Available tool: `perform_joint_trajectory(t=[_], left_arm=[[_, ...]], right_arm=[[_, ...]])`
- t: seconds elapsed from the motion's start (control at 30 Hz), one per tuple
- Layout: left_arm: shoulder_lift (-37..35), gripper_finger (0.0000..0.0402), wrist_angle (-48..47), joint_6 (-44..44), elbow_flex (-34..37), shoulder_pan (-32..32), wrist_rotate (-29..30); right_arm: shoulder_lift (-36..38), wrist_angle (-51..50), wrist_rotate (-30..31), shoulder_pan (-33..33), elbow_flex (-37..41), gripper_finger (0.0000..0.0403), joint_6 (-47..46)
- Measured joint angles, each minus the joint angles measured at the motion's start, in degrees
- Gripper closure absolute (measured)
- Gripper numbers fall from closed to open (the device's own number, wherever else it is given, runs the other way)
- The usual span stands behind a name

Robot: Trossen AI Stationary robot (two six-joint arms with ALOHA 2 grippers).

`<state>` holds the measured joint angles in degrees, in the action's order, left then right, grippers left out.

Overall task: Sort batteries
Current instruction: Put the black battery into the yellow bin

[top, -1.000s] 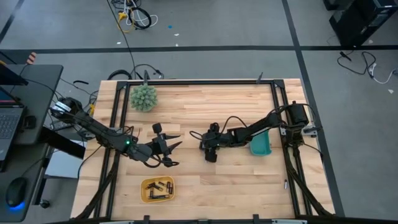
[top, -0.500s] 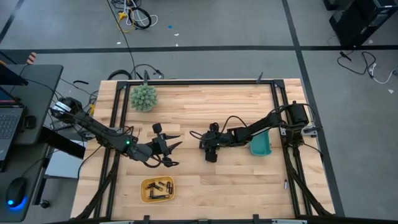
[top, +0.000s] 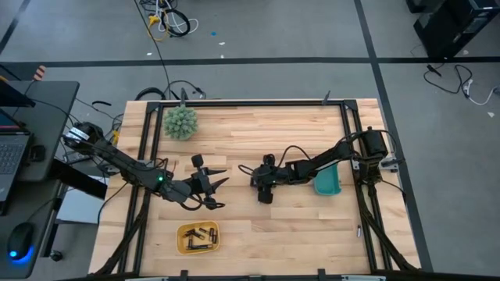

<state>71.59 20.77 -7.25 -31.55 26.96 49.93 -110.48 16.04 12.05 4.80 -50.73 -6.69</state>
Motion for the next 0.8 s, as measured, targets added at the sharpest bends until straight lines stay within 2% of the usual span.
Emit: perform_joint_trajectory(t=[0.3,0.37,0.5,0.57,0.8], left_arm=[[0.0,0.0284,0.7,3.2,0.0,0.0,-0.6],[0.0,0.0284,1.6,5.1,0.0,0.0,-2.7],[0.0,0.0284,5.5,8.2,0.0,0.0,-10.6],[0.0,0.0284,5.7,9.4,0.0,-0.1,-13.7],[0.0,0.0284,3.9,18.5,0.0,-1.5,-12.9]], right_arm=[[0.8,2.3,0.3,0.5,0.1,0.0193,2.2],[1.7,2.9,0.3,0.7,0.0,0.0193,2.9],[4.7,3.8,0.9,1.5,0.1,0.0193,6.3],[6.8,4.3,2.3,2.1,0.0,0.0193,8.4],[14.2,4.2,11.9,5.8,0.0,0.0194,18.9]])
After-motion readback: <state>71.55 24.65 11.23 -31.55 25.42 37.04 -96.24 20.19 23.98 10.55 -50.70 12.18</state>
